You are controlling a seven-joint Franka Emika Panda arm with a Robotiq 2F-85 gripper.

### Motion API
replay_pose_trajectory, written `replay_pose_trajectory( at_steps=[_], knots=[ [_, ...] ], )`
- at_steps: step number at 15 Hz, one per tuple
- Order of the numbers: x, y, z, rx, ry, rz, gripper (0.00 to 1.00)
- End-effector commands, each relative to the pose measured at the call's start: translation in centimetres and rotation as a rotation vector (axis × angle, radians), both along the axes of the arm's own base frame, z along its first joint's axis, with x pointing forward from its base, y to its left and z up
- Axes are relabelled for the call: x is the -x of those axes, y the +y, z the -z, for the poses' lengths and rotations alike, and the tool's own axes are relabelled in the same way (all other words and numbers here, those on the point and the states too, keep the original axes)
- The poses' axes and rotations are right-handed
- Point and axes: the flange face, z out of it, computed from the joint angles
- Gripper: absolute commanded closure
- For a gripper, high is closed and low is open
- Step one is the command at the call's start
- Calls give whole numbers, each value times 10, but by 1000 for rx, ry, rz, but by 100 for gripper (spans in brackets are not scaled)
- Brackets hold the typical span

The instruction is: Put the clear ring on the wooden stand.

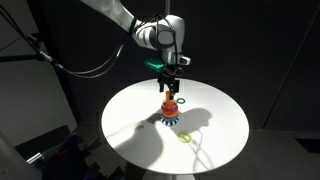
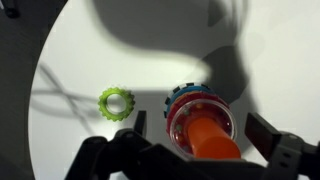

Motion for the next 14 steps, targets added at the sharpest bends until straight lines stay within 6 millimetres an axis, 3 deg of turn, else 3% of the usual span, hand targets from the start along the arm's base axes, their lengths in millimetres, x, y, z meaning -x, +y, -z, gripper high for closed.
replay_pose_trajectory(
  at_steps=[1,10,14],
  knots=[
    [9,1,-27,-29,28,-14,0],
    [45,7,-90,-23,75,-46,0],
    [60,7,-109,9,42,-99,0]
  ],
)
